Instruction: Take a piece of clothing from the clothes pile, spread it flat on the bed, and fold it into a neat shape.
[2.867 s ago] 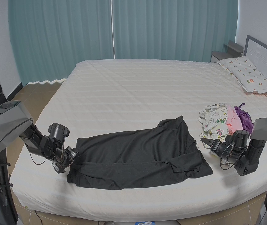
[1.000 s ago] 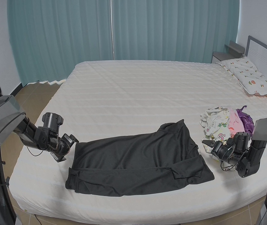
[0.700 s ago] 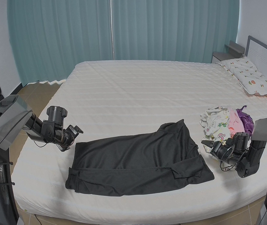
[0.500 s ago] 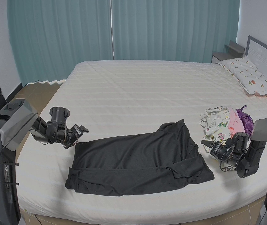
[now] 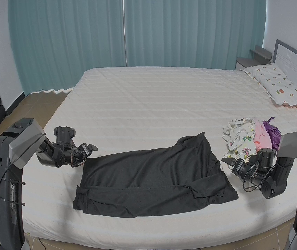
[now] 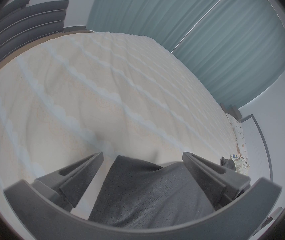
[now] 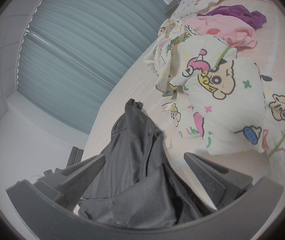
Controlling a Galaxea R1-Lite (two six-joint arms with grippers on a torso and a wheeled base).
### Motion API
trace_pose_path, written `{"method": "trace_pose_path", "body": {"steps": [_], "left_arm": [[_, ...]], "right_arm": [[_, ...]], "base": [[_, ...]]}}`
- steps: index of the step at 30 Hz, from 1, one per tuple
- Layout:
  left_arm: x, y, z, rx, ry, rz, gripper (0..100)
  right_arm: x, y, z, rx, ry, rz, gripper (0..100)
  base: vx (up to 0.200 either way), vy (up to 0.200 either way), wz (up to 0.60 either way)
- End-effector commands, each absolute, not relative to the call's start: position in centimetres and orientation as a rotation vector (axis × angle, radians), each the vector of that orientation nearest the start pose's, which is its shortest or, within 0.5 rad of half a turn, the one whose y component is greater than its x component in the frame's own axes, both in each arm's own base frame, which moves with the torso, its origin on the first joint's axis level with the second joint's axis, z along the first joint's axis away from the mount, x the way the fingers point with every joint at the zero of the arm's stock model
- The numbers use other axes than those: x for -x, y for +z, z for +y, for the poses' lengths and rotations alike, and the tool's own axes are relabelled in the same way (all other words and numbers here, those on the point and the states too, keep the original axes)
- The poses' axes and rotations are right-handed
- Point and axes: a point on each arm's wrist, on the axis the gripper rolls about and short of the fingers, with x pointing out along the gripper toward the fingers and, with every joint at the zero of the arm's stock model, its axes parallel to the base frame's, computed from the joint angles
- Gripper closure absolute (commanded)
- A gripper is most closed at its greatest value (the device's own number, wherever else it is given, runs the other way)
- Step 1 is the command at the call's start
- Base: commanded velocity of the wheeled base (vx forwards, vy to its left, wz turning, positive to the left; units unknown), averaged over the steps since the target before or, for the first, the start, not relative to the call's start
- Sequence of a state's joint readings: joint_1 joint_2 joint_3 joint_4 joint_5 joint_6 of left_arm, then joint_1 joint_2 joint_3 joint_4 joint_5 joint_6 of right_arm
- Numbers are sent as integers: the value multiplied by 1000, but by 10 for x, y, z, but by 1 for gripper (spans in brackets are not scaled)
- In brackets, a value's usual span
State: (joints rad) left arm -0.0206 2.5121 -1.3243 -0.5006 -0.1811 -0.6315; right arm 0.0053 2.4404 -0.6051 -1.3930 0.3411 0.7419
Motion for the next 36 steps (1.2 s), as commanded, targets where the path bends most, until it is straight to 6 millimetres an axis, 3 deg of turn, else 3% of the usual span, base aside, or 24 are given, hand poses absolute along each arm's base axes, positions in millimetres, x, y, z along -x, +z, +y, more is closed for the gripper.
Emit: {"method": "trace_pose_path", "body": {"steps": [1,4,5,13,16,17,20,28,36], "left_arm": [[-454,-28,-17,659,24,744,0],[-454,-28,-18,660,14,748,0],[-454,-28,-20,660,5,753,100],[-451,-32,-18,670,19,766,100],[-451,-31,-17,674,25,764,100],[-449,-31,-17,682,33,768,100],[-447,-30,-17,707,41,758,100],[-437,-14,-8,756,50,674,100],[-430,-11,6,748,112,620,100]], "right_arm": [[-350,-38,10,-796,167,543,0],[-350,-38,10,-795,168,539,0],[-352,-37,10,-794,172,531,0],[-377,-26,30,-775,233,508,0],[-396,-17,35,-773,226,533,0],[-411,-5,39,-766,201,525,0],[-426,-3,51,-745,167,530,0],[-460,-8,66,-579,164,553,0],[-488,-24,71,-557,147,559,0]], "base": [[0,0,0],[0,0,0],[0,0,0],[0,0,0],[0,0,0],[0,0,0],[0,0,0],[0,0,0],[0,0,0]]}}
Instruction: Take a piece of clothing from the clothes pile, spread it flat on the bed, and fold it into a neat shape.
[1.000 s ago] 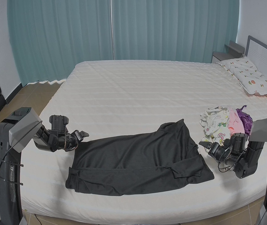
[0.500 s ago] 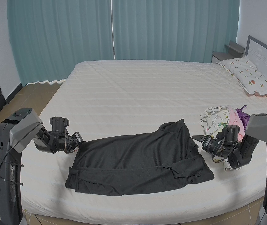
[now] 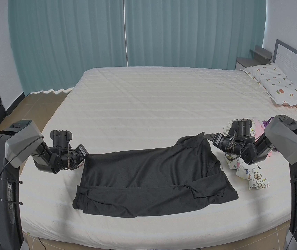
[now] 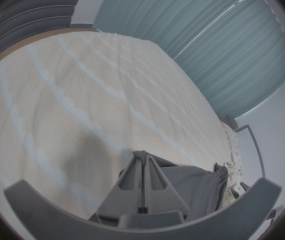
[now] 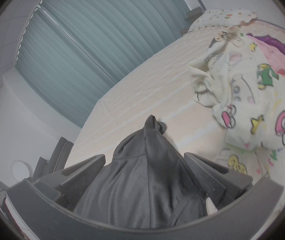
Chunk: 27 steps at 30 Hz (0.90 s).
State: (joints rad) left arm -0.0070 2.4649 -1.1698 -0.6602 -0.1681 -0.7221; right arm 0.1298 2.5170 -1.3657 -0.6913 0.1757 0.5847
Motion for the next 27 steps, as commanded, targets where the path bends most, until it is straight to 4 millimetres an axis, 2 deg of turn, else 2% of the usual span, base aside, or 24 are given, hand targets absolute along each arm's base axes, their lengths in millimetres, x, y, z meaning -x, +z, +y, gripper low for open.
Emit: {"method": "trace_pose_path", "body": {"steps": [1,6,13,18,27], "left_arm": [[-430,-10,10,747,131,609,100],[-429,-9,22,754,162,595,100],[-428,-13,21,749,164,608,100],[-428,-14,21,752,164,611,100],[-427,-15,21,756,165,614,100]], "right_arm": [[-492,-25,70,-550,147,555,0],[-498,-35,66,-552,147,571,0],[-499,-43,66,-569,214,598,0],[-518,-37,72,-537,252,552,0],[-528,-44,85,-507,276,561,0]], "base": [[0,0,0],[0,0,0],[0,0,0],[0,0,0],[0,0,0]]}}
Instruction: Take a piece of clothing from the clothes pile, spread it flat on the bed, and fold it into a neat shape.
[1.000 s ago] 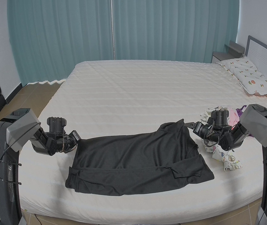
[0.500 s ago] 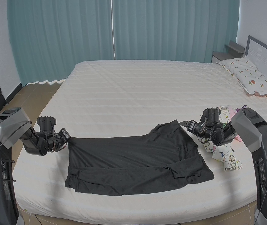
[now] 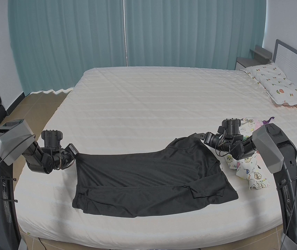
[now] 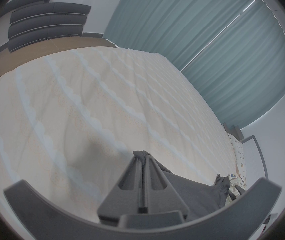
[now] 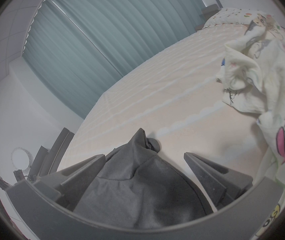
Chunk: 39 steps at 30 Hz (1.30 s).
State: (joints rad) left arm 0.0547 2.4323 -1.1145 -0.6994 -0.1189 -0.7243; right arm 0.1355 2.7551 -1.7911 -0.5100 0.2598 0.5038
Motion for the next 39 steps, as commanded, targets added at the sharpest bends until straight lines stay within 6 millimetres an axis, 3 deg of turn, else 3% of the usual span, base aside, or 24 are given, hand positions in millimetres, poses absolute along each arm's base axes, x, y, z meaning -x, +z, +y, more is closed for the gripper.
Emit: {"method": "trace_pose_path", "body": {"steps": [1,8,9,23,27,32,39], "left_arm": [[-427,-15,21,756,163,615,100],[-426,-16,21,758,166,619,100],[-426,-16,21,758,166,619,100],[-427,-15,21,758,163,613,100],[-429,-11,21,759,154,593,100],[-431,-7,21,757,143,552,100],[-434,-4,21,755,130,514,100]], "right_arm": [[-529,-44,86,-502,278,560,0],[-536,-44,95,-484,286,552,0],[-536,-43,95,-484,287,550,100],[-538,-39,88,-479,223,533,100],[-540,-28,81,-482,180,500,100],[-531,-25,79,-482,160,510,100],[-532,-17,77,-477,130,362,100]], "base": [[0,0,0],[0,0,0],[0,0,0],[0,0,0],[0,0,0],[0,0,0],[0,0,0]]}}
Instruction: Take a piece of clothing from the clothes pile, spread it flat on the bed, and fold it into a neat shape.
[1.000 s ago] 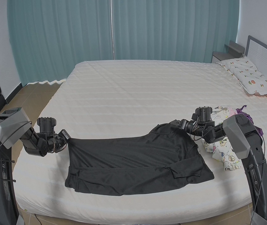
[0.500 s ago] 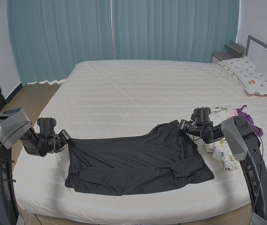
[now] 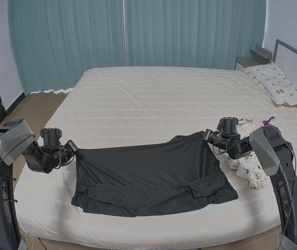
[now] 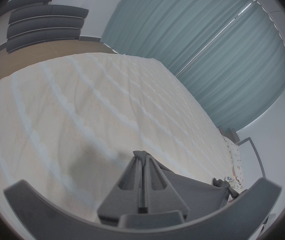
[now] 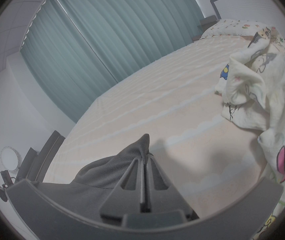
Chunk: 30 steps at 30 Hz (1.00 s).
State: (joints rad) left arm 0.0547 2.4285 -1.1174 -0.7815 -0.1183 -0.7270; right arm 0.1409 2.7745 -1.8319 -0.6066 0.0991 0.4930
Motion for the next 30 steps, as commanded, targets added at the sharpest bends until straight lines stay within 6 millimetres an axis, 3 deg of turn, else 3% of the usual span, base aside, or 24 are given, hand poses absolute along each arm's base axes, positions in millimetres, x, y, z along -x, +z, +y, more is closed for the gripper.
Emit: {"method": "trace_pose_path", "body": {"steps": [1,8,15,24,30], "left_arm": [[-434,-4,21,754,127,511,100],[-436,-3,21,751,122,500,100],[-437,-3,20,747,117,493,100],[-436,-1,19,735,112,493,100],[-435,-3,19,697,104,504,100]], "right_arm": [[-530,-20,77,-467,125,366,100],[-525,-26,79,-463,129,364,100],[-523,-19,79,-469,128,345,100],[-509,-1,62,-484,114,314,100],[-500,-1,56,-486,109,321,100]], "base": [[0,0,0],[0,0,0],[0,0,0],[0,0,0],[0,0,0]]}}
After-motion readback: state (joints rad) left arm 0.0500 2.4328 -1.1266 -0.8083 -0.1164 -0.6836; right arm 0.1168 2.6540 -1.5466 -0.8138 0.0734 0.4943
